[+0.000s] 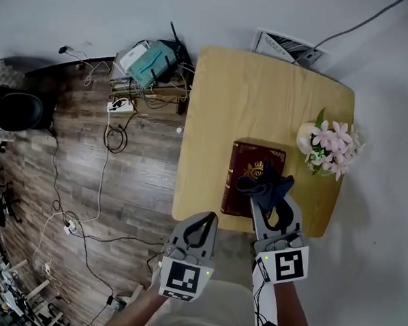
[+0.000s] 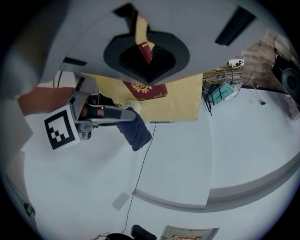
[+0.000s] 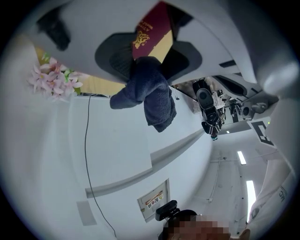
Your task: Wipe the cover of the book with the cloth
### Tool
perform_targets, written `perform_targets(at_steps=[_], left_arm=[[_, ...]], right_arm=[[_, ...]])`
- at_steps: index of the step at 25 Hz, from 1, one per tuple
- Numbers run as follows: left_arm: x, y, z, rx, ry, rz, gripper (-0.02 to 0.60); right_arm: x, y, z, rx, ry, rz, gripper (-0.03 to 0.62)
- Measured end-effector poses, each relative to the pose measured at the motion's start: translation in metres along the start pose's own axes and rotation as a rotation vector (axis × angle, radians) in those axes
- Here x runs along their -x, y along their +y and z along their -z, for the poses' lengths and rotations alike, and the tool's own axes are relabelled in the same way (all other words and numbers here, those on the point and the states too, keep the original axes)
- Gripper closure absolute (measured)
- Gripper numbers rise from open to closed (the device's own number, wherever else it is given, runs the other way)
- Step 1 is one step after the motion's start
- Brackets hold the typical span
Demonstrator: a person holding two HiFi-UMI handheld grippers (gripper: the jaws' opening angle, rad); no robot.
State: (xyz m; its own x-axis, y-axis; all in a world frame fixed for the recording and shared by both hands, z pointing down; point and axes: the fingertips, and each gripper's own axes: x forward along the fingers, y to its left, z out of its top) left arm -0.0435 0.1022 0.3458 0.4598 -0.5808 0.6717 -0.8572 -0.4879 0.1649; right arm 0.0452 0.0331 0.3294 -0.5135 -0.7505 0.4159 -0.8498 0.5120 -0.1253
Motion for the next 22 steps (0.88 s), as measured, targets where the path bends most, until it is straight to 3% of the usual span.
perform_targets(at_steps=[22], left_arm=[[-0.102, -0.005, 0.071, 0.035, 0.141, 0.067, 0.575]], right_arm=[[-0.081, -0.014, 0.056, -0.056, 0.071, -0.064, 0.433]])
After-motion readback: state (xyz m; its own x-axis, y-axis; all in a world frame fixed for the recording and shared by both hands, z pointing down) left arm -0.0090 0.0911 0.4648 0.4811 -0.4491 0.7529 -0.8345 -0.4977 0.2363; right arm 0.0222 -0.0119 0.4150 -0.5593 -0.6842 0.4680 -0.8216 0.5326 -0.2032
